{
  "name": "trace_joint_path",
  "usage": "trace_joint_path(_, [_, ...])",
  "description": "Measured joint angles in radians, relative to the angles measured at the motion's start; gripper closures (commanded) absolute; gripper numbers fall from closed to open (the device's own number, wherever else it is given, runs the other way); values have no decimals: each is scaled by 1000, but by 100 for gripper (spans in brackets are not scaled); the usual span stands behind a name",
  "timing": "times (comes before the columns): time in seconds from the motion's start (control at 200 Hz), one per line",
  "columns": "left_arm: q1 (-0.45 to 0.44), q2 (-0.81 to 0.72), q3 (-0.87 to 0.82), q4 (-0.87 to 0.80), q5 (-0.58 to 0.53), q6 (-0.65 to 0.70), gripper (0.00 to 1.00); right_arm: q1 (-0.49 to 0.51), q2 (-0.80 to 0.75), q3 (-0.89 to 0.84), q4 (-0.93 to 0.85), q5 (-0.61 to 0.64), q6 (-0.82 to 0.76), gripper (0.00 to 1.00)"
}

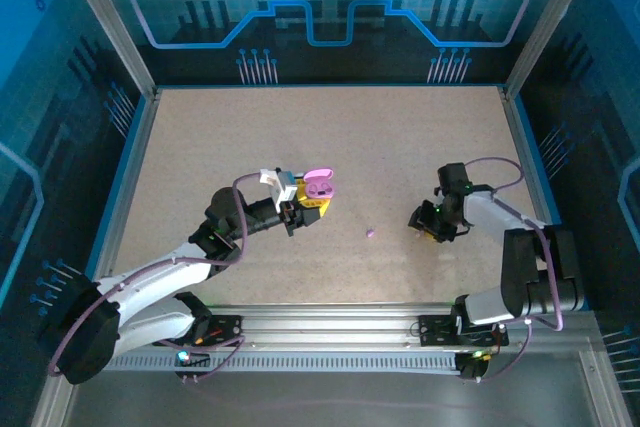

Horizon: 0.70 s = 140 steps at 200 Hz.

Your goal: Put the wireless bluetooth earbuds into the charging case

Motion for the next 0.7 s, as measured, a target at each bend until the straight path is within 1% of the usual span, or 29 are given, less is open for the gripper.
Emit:
trace_joint_path(0.34, [0, 0, 0, -2, 0, 0, 63, 2, 100, 77, 5, -1, -55, 62])
trace_joint_path(0.53, [0, 0, 0, -3, -1, 0, 63, 25, 108, 111, -31, 33, -81, 63])
trace_joint_path(0.7, [0, 0, 0, -3, -1, 0, 63, 37, 135, 138, -69, 62, -110, 61])
